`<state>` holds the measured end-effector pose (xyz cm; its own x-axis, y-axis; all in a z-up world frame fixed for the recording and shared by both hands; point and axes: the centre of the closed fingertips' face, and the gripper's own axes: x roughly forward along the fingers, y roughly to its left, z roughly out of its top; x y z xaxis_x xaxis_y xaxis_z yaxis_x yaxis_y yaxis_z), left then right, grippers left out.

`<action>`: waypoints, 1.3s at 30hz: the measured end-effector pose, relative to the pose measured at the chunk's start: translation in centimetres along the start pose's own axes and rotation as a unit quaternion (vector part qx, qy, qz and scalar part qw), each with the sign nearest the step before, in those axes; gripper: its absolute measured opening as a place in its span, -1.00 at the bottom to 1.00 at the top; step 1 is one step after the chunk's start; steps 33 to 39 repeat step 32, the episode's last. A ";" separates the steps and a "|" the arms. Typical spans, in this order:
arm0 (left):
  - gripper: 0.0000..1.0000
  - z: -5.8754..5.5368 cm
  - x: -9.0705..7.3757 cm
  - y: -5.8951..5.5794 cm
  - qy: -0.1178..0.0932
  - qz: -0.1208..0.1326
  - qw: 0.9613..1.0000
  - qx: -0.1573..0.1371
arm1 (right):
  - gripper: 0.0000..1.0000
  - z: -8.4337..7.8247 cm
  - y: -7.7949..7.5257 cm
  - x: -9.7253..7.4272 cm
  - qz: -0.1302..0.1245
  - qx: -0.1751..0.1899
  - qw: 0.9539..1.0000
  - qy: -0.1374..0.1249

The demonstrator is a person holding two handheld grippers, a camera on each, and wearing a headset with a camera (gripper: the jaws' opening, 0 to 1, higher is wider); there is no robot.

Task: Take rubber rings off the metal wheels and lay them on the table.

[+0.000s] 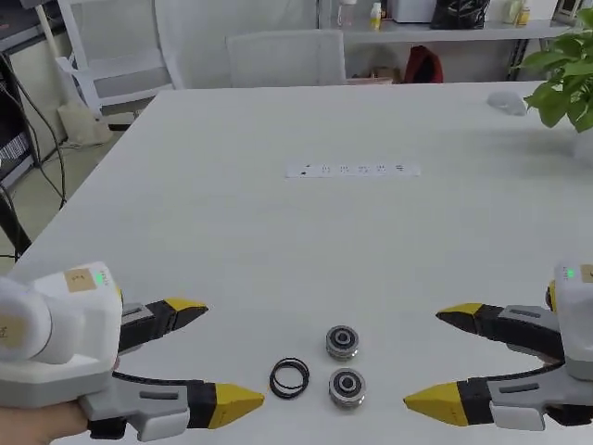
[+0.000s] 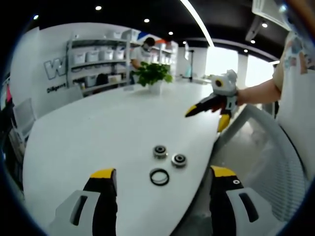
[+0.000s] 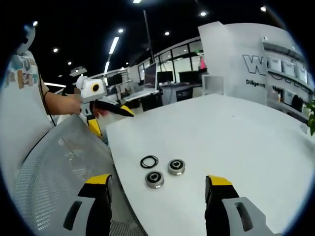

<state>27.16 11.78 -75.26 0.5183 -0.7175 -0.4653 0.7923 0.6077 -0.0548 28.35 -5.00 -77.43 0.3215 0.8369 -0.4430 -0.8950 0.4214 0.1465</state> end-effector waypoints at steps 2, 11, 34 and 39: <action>0.57 0.1 -0.2 0.0 -0.001 0.000 1.000 0.002 | 0.54 -0.2 0.0 -0.1 -0.003 -0.002 1.000 0.002; 0.57 -0.1 -0.4 0.3 -0.004 0.004 1.000 -0.002 | 0.55 -0.4 -0.1 -0.6 -0.012 0.004 1.000 -0.003; 0.58 -0.3 -0.8 0.4 -0.001 0.007 1.000 -0.001 | 0.58 -0.6 -0.3 -1.0 -0.022 -0.005 1.000 0.001; 0.58 -0.3 -0.8 0.4 -0.001 0.007 1.000 -0.001 | 0.58 -0.6 -0.3 -1.0 -0.022 -0.005 1.000 0.001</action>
